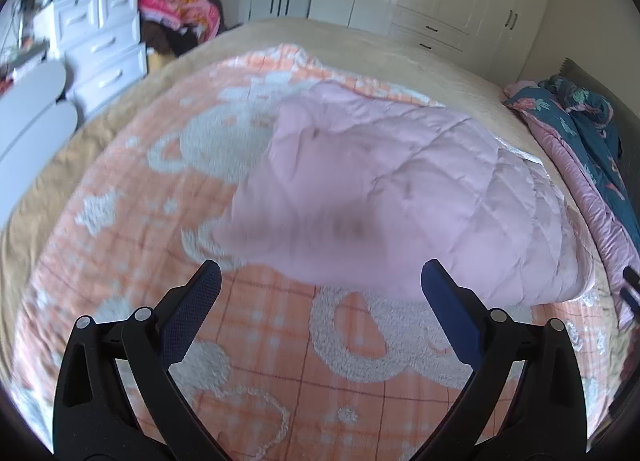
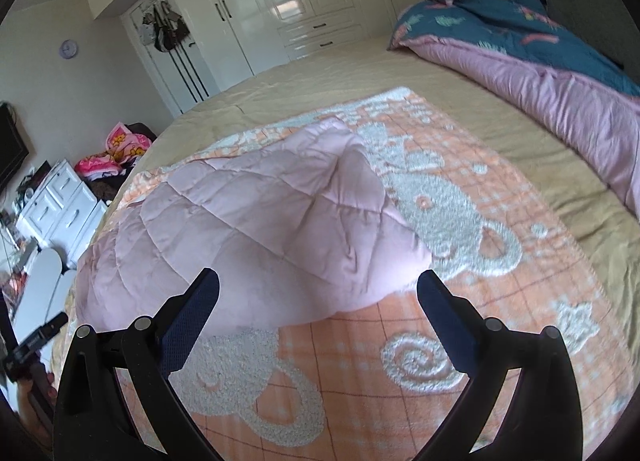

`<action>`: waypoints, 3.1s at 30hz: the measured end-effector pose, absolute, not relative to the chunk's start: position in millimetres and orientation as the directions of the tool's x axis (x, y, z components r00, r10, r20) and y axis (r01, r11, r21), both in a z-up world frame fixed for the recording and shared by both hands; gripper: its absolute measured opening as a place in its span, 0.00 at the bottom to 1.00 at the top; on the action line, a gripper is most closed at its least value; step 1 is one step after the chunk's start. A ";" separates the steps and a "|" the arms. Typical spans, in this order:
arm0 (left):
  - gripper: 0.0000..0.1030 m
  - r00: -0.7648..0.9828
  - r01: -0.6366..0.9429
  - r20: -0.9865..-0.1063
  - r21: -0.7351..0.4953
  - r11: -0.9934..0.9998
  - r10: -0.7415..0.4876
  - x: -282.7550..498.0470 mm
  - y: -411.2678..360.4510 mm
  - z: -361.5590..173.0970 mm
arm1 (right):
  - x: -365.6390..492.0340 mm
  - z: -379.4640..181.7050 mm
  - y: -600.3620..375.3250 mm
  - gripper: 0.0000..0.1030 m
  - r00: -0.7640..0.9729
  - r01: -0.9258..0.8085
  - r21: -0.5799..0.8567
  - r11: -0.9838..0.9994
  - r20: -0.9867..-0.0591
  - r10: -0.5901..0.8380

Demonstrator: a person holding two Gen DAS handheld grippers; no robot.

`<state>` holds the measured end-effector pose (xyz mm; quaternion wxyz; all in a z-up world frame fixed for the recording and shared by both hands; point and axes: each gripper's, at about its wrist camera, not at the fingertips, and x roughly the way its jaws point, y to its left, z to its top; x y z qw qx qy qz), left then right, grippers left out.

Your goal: Fold large clothes

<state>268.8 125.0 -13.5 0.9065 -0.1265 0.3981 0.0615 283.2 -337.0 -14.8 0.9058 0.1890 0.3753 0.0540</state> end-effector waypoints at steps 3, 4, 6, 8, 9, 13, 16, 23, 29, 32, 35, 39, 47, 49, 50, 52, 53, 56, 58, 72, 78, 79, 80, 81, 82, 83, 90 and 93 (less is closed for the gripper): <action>0.91 0.663 -0.234 -0.749 -0.220 0.947 -0.010 268.9 130.8 -23.5 | 285.2 -27.9 -338.5 0.96 0.704 0.095 0.382 0.919 -0.679 0.209; 0.91 0.659 -0.244 -0.752 -0.245 0.939 -0.025 269.3 133.7 -27.8 | 286.5 -31.4 -338.0 0.96 0.702 0.103 0.372 0.923 -0.684 0.197; 0.91 0.647 -0.263 -0.759 -0.317 0.911 -0.077 271.2 140.8 -37.9 | 290.2 -40.8 -338.5 0.96 0.691 0.126 0.384 0.915 -0.695 0.197; 0.91 0.638 -0.283 -0.759 -0.385 0.878 -0.127 273.8 147.7 -47.9 | 294.7 -49.2 -341.9 0.96 0.679 0.151 0.408 0.901 -0.705 0.205; 0.91 0.635 -0.298 -0.760 -0.406 0.864 -0.139 275.1 150.5 -51.8 | 297.1 -53.1 -343.6 0.96 0.675 0.165 0.415 0.895 -0.709 0.204; 0.91 0.636 -0.324 -0.745 -0.492 0.808 -0.199 282.5 157.6 -62.9 | 309.1 -65.6 -346.9 0.96 0.663 0.202 0.441 0.875 -0.719 0.209; 0.91 0.636 -0.341 -0.741 -0.520 0.783 -0.215 290.9 159.8 -68.1 | 319.9 -75.8 -348.4 0.96 0.644 0.221 0.475 0.852 -0.727 0.238; 0.91 0.649 -0.359 -0.718 -0.581 0.730 -0.252 314.0 160.5 -76.1 | 343.8 -97.5 -339.3 0.96 0.605 0.228 0.527 0.819 -0.736 0.305; 0.91 0.649 -0.374 -0.721 -0.581 0.723 -0.244 332.0 158.9 -80.3 | 356.9 -102.6 -334.2 0.96 0.606 0.225 0.541 0.810 -0.729 0.319; 0.92 0.648 -0.378 -0.721 -0.586 0.717 -0.247 337.5 159.3 -87.1 | 362.0 -106.4 -335.4 0.96 0.606 0.233 0.556 0.798 -0.724 0.328; 0.92 0.651 -0.379 -0.710 -0.611 0.696 -0.268 341.4 160.6 -97.2 | 366.8 -110.8 -336.2 0.96 0.608 0.241 0.572 0.784 -0.719 0.338; 0.92 0.665 -0.371 -0.684 -0.653 0.660 -0.301 344.5 161.6 -106.8 | 373.3 -117.5 -337.6 0.96 0.613 0.247 0.592 0.767 -0.708 0.350; 0.92 0.699 -0.356 -0.651 -0.677 0.644 -0.297 353.7 158.3 -113.5 | 382.0 -125.2 -338.6 0.96 0.636 0.226 0.617 0.753 -0.680 0.366; 0.92 0.703 -0.352 -0.650 -0.671 0.653 -0.289 355.8 157.6 -112.6 | 383.4 -125.5 -337.7 0.96 0.641 0.215 0.613 0.761 -0.676 0.363; 0.92 0.703 -0.352 -0.652 -0.665 0.658 -0.283 356.9 156.8 -111.9 | 383.6 -125.1 -337.1 0.96 0.644 0.209 0.610 0.765 -0.674 0.362; 0.88 0.706 -0.348 -0.653 -0.656 0.669 -0.273 360.4 155.3 -111.2 | 384.0 -125.1 -336.9 0.95 0.650 0.195 0.613 0.766 -0.665 0.368; 0.83 0.710 -0.342 -0.651 -0.653 0.676 -0.269 361.4 154.4 -109.3 | 383.8 -124.3 -336.5 0.93 0.653 0.185 0.613 0.768 -0.661 0.370; 0.68 0.722 -0.325 -0.646 -0.633 0.703 -0.248 361.3 149.6 -100.6 | 384.9 -120.1 -333.8 0.80 0.661 0.142 0.610 0.780 -0.645 0.384; 0.59 0.731 -0.310 -0.643 -0.612 0.728 -0.229 361.1 144.9 -93.5 | 385.0 -117.0 -331.8 0.73 0.663 0.120 0.600 0.791 -0.641 0.386; 0.39 0.744 -0.255 -0.655 -0.464 0.849 -0.134 358.6 121.8 -63.5 | 386.7 -90.3 -308.3 0.41 0.668 -0.016 0.434 0.901 -0.666 0.333; 0.36 0.744 -0.245 -0.657 -0.436 0.866 -0.120 357.0 118.3 -55.6 | 381.5 -78.1 -302.1 0.35 0.688 -0.042 0.403 0.914 -0.652 0.319; 0.36 0.744 -0.242 -0.658 -0.429 0.870 -0.117 354.6 118.8 -54.1 | 380.2 -75.4 -302.3 0.34 0.690 -0.046 0.401 0.915 -0.649 0.319; 0.35 0.745 -0.239 -0.657 -0.422 0.875 -0.114 351.7 119.4 -52.4 | 378.2 -71.5 -301.2 0.34 0.692 -0.052 0.392 0.918 -0.649 0.316; 0.35 0.746 -0.236 -0.657 -0.415 0.879 -0.111 350.0 118.9 -48.9 | 377.0 -69.5 -301.4 0.33 0.693 -0.056 0.388 0.920 -0.649 0.315; 0.35 0.747 -0.234 -0.656 -0.415 0.879 -0.110 349.4 117.8 -46.3 | 375.1 -65.8 -300.6 0.33 0.692 -0.059 0.381 0.923 -0.650 0.313; 0.35 0.749 -0.233 -0.654 -0.408 0.883 -0.105 347.2 117.4 -42.8 | 373.3 -62.9 -300.4 0.33 0.690 -0.059 0.379 0.924 -0.653 0.312; 0.34 0.758 -0.211 -0.647 -0.365 0.907 -0.084 328.7 112.6 -18.0 | 352.5 -32.6 -296.9 0.31 0.706 -0.100 0.341 0.935 -0.638 0.308; 0.33 0.763 -0.200 -0.642 -0.351 0.915 -0.079 316.8 112.3 -8.9 | 342.4 -22.4 -294.1 0.31 0.709 -0.118 0.324 0.939 -0.634 0.308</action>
